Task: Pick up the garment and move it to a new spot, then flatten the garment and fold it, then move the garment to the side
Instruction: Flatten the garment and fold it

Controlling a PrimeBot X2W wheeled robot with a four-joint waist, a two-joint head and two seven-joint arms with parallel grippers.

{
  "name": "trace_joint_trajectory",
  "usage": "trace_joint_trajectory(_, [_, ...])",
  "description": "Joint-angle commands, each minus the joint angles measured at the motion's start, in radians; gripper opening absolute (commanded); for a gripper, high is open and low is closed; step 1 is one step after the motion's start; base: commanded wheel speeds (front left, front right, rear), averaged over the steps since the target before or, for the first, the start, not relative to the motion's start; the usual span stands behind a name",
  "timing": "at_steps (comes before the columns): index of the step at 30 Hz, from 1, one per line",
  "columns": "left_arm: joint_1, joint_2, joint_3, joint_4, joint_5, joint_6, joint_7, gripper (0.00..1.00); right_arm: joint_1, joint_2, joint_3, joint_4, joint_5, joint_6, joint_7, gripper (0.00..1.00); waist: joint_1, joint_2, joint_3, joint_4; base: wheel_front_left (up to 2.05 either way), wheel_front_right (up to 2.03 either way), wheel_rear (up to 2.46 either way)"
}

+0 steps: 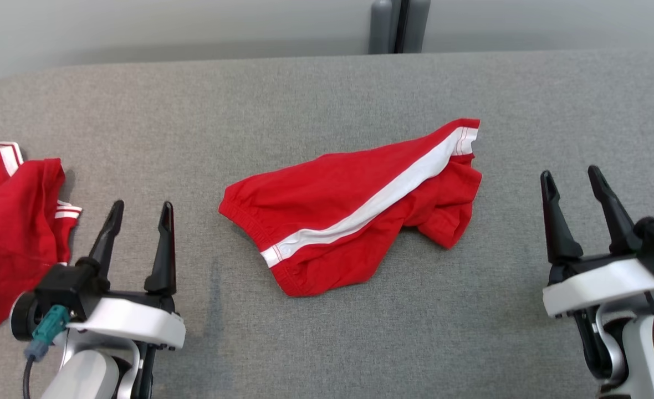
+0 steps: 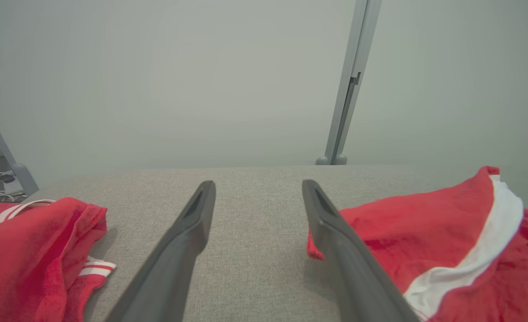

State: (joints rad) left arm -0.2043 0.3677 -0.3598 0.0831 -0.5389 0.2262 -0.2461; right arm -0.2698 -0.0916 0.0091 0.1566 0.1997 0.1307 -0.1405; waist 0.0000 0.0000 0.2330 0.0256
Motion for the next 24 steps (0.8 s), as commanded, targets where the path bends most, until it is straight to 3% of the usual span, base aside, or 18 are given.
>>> trace_joint_trajectory(1, [0.019, 0.009, -0.001, -0.003, -0.003, 0.006, 0.001, 1.0, 0.037, 0.007, -0.006, -0.035, -0.009, 0.0, 0.018, 1.0, 0.0, 0.0, -0.031, 0.0, 0.0, 0.0, 0.0])
trace_joint_trajectory(9, [0.078, 0.02, -0.024, -0.022, 0.003, 0.017, 0.02, 1.0, 0.139, 0.026, -0.025, -0.132, -0.015, 0.0, 0.078, 1.0, 0.0, 0.0, -0.069, -0.002, 0.0, 0.0, 0.0])
trace_joint_trajectory(24, [0.083, 0.027, -0.041, -0.044, 0.003, 0.028, 0.042, 1.0, 0.161, 0.038, -0.044, -0.158, -0.006, 0.0, 0.093, 1.0, 0.0, 0.0, -0.071, -0.003, 0.0, 0.0, 0.0])
